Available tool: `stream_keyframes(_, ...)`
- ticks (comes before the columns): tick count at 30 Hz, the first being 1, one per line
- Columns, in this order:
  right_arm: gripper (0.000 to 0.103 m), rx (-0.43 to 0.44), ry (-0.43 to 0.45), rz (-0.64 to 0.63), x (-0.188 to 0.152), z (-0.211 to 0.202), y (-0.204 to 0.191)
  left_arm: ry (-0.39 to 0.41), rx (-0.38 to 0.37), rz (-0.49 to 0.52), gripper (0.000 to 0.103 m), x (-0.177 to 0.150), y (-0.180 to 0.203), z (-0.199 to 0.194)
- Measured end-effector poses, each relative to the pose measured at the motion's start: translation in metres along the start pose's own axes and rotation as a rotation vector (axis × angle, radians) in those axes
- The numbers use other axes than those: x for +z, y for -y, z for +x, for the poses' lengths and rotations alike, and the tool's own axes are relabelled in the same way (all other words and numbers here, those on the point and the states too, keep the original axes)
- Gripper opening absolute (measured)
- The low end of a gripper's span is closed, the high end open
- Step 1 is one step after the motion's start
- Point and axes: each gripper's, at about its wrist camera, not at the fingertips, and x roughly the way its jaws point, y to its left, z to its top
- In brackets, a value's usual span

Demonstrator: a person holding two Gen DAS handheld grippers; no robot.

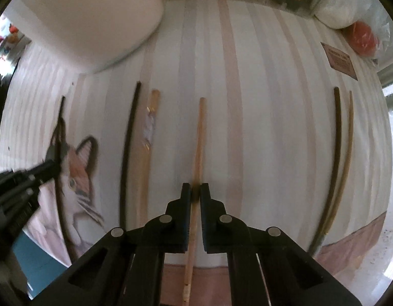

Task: Organize utensils
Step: 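Grasp a dark chopstick with the left tool while the right tool grasps a wooden one, then lift both chopsticks and carry them toward the cream utensil holder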

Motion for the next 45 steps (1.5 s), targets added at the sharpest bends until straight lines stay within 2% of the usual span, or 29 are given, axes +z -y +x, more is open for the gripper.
stream_keyframes(5,0.007,-0.009,-0.027,-0.009,-0.006,-0.008,0.008,-0.005,-0.02,-0.015,0.005,-0.008,-0.022,0.001)
stream_keyframes(12,0.007,-0.002,-0.02,0.019,0.012,-0.002,0.011,-0.034,-0.036,-0.009,0.01,-0.004,-0.029,0.001)
stream_keyframes(22,0.009,-0.015,0.013,0.049,0.03,-0.004,0.011,-0.053,0.009,0.049,0.01,0.026,-0.008,0.013)
stream_keyframes(25,0.008,0.0,0.025,0.067,0.039,-0.006,0.013,-0.041,0.019,0.051,0.005,0.03,-0.005,0.013)
stream_keyframes(28,0.007,0.039,0.045,0.093,0.022,-0.008,0.017,-0.034,0.015,0.041,0.005,0.03,-0.003,0.012)
stream_keyframes(35,0.007,0.133,0.135,0.134,0.016,-0.034,0.034,0.011,-0.009,0.043,0.004,0.019,-0.007,-0.023)
stream_keyframes(45,0.006,0.196,0.256,0.109,0.004,-0.076,0.027,0.127,-0.031,0.034,0.003,0.014,-0.01,-0.076)
